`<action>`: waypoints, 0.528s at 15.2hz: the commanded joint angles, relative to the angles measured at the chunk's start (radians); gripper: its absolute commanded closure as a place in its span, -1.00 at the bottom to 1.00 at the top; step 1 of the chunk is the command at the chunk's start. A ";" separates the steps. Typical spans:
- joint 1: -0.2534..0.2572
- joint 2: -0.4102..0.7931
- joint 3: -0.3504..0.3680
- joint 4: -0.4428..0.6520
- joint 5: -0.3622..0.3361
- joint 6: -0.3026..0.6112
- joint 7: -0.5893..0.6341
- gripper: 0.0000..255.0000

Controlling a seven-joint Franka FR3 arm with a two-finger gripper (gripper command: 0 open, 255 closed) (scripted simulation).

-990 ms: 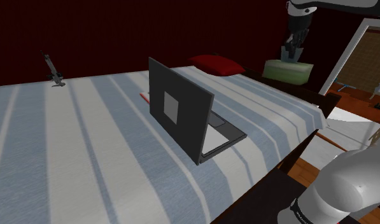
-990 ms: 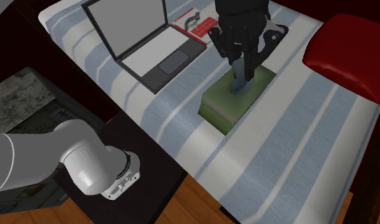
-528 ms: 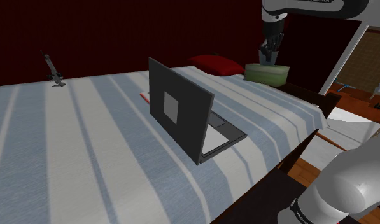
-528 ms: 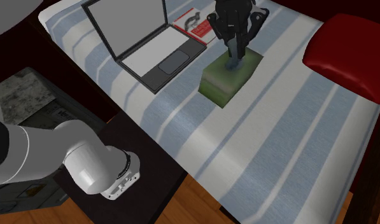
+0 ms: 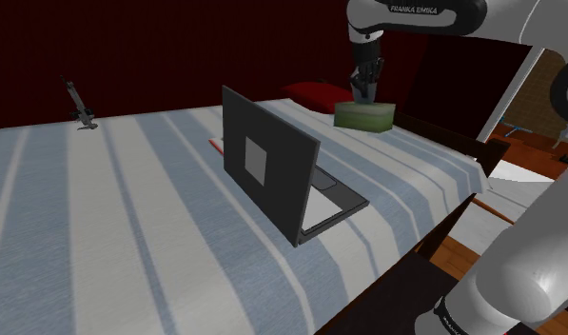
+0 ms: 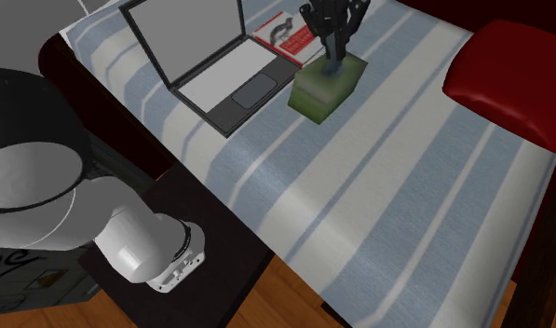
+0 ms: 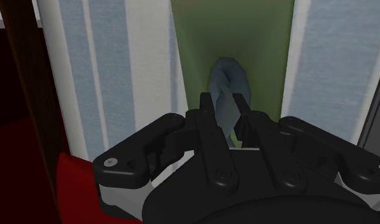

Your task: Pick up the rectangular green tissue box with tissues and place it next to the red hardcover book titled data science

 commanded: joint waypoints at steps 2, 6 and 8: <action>0.020 0.093 0.021 0.087 0.001 -0.010 0.042 1.00; 0.054 0.226 0.046 0.221 -0.004 -0.034 0.093 1.00; 0.073 0.301 0.055 0.304 -0.008 -0.053 0.114 1.00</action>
